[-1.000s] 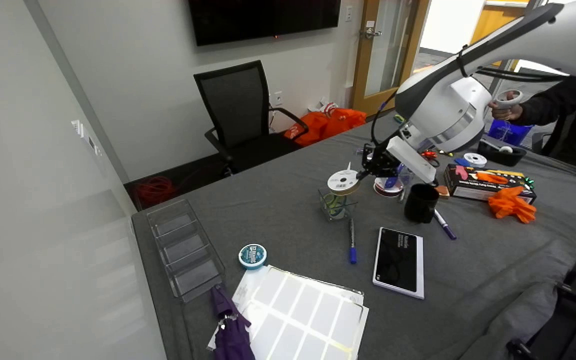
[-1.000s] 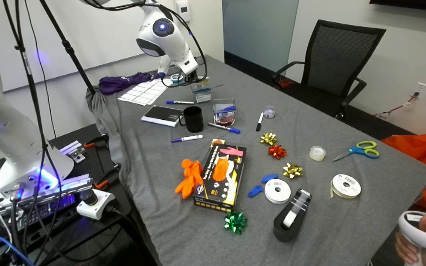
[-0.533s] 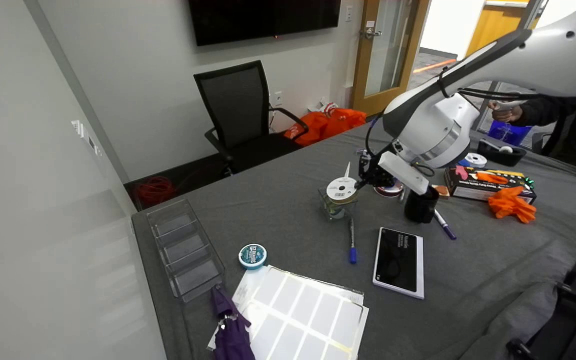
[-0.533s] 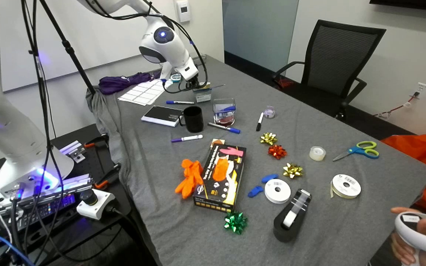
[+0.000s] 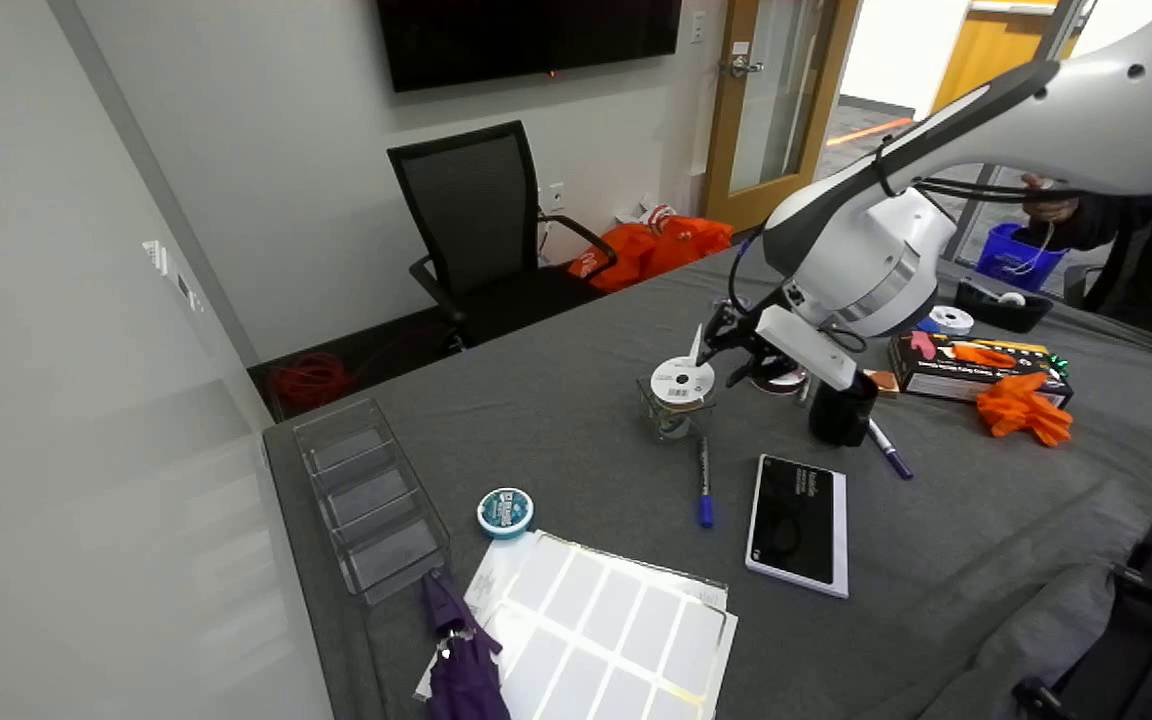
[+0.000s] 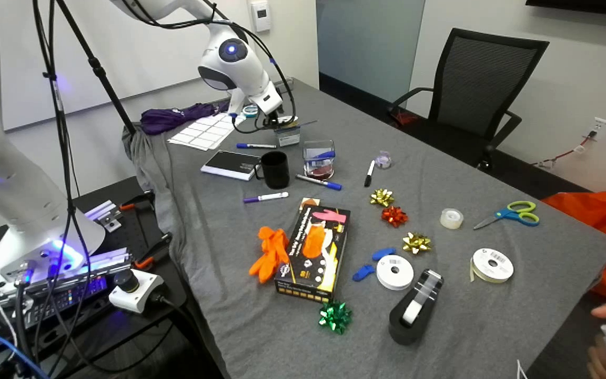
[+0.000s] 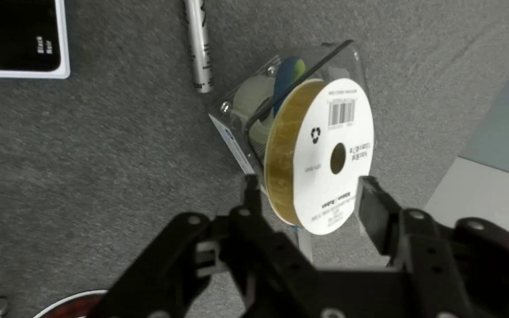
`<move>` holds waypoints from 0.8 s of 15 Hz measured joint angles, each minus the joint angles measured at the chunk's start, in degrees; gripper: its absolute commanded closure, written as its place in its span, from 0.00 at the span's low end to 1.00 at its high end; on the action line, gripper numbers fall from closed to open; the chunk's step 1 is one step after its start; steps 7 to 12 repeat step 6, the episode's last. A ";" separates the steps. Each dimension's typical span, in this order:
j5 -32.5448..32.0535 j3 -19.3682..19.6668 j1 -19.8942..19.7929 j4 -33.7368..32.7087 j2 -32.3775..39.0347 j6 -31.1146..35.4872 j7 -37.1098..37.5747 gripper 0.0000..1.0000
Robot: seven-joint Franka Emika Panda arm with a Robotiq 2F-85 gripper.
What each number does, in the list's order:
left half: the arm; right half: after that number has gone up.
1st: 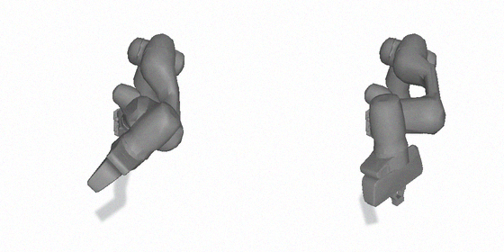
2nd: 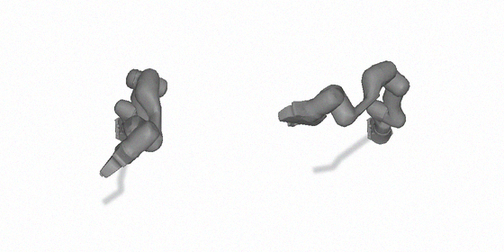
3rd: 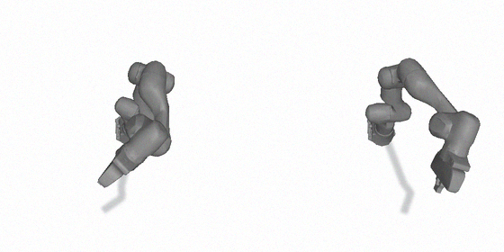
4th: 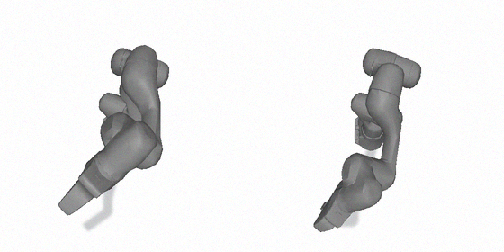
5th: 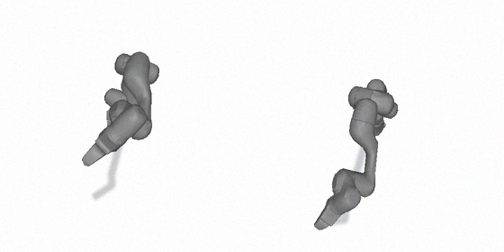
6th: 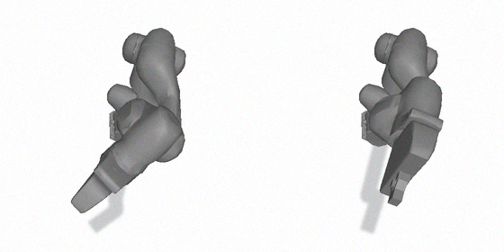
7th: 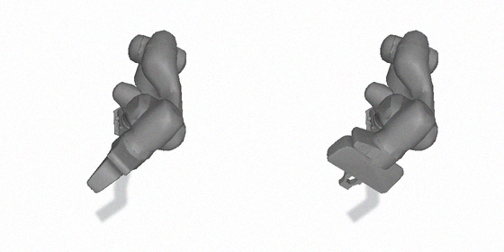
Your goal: Put the tape in the left bowl
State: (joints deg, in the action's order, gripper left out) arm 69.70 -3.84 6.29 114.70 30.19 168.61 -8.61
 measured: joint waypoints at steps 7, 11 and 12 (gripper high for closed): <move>-1.96 0.76 -1.36 4.76 -5.18 -4.53 -3.98 0.00; -1.96 0.76 -1.36 4.76 -5.18 -4.53 -3.98 0.00; -1.96 0.76 -1.36 4.76 -5.18 -4.53 -3.98 0.00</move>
